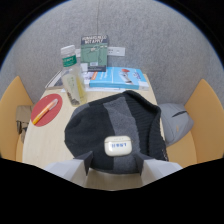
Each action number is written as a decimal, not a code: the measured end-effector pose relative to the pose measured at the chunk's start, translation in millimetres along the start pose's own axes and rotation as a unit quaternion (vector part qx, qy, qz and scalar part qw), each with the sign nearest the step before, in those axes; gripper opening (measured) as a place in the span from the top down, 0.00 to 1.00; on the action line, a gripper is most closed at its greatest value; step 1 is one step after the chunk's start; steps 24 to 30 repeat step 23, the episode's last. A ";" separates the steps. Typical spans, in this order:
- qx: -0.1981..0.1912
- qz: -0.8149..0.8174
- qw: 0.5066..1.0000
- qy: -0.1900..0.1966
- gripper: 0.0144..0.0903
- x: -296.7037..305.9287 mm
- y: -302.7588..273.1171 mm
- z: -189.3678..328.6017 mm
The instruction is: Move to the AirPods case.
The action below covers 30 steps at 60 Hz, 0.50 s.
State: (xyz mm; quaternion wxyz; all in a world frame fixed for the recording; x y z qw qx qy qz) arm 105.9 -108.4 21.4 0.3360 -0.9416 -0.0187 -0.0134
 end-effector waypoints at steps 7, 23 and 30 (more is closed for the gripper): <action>-0.002 0.000 1.000 -0.004 0.05 2.3 -7.4 12.8; -0.007 0.002 1.000 -0.010 0.05 1.5 -7.3 17.9; -0.007 0.002 1.000 -0.010 0.05 1.5 -7.3 17.9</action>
